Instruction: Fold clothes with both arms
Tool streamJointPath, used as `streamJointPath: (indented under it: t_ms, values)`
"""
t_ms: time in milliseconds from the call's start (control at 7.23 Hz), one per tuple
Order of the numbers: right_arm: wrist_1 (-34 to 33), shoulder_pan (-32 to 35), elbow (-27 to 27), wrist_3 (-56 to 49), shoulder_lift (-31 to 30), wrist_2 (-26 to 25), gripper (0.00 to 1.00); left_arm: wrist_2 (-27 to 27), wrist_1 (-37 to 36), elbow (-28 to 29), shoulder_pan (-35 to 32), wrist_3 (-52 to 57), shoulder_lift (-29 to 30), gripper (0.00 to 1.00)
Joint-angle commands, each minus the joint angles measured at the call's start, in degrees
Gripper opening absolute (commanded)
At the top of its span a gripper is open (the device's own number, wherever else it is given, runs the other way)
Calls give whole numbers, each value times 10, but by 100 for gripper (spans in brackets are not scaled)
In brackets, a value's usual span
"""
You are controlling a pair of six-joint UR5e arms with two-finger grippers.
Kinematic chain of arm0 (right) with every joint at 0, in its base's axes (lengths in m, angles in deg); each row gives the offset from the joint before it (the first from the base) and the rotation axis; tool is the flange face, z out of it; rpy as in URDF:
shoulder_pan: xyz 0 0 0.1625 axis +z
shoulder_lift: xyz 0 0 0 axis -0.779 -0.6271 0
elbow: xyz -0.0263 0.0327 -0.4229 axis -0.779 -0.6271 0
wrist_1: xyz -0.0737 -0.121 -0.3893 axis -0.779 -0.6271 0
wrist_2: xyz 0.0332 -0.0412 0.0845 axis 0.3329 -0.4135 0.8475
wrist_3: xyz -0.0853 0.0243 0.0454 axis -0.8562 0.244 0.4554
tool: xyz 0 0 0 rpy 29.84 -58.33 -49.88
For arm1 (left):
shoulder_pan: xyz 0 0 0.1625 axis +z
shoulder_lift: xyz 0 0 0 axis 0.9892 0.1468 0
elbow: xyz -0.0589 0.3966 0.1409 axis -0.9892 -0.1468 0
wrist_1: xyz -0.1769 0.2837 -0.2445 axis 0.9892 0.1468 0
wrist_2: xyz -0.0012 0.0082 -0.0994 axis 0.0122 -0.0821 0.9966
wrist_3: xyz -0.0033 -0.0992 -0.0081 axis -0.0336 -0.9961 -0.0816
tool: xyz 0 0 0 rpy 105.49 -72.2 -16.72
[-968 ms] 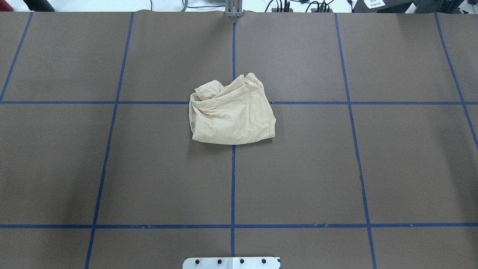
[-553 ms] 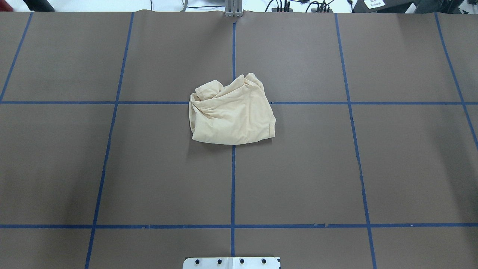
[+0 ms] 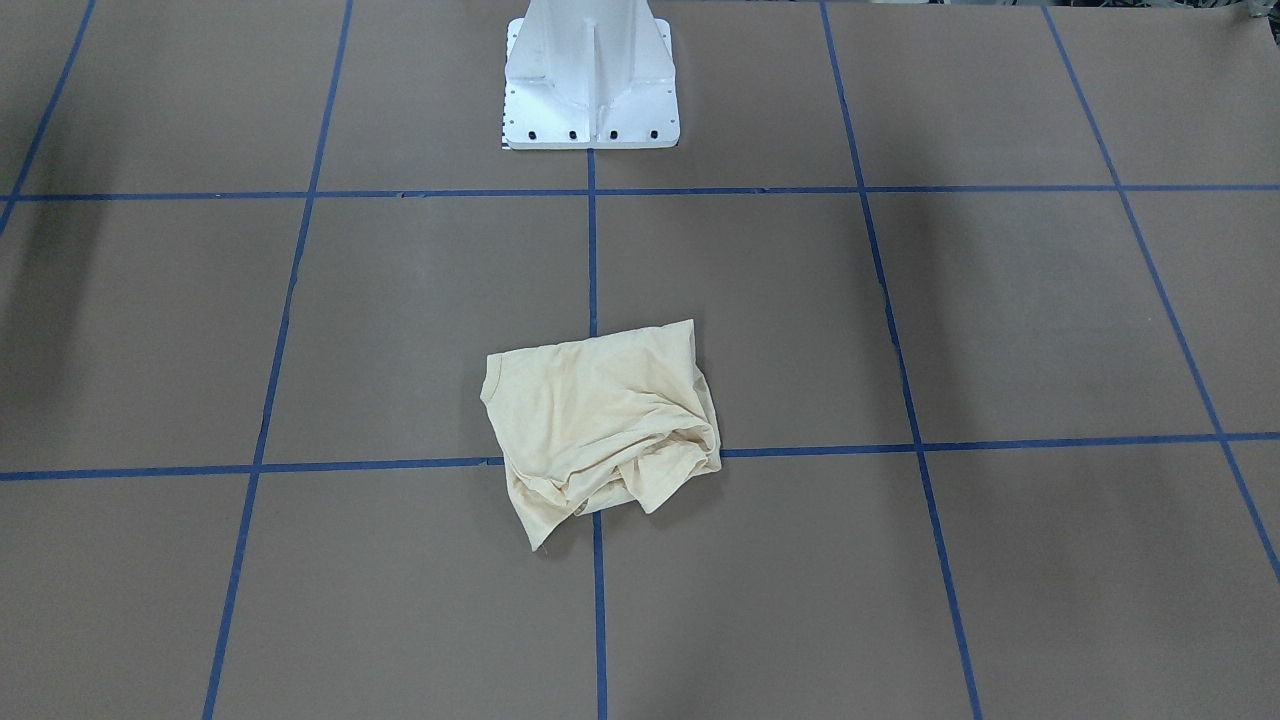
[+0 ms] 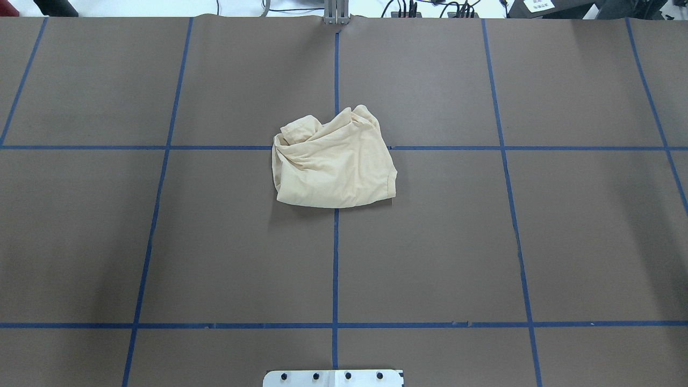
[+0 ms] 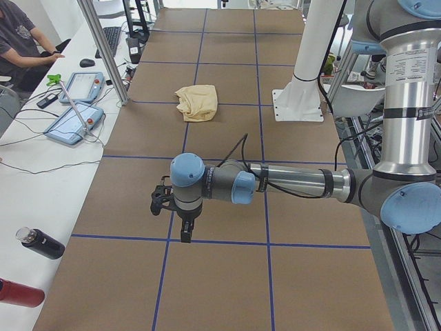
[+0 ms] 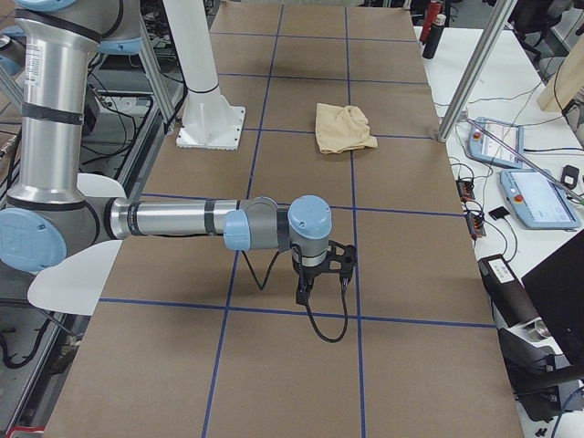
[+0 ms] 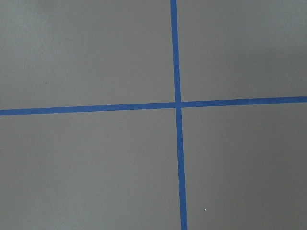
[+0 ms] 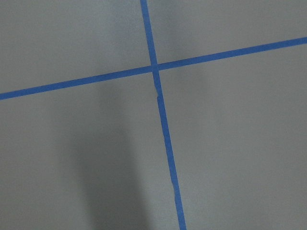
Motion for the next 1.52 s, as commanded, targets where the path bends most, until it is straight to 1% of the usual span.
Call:
streamJointPath:
  t_ms: [0, 1106, 1383]
  values:
    - [0, -2, -5, -1, 3, -5, 100, 0, 1, 1, 0, 2, 0, 100]
    - [2, -2, -9, 0, 3, -2, 100, 4, 1, 0, 0, 1, 2, 100]
    - [4, -2, -9, 0, 3, 0, 100, 5, 15, 3, 0, 2, 1, 100]
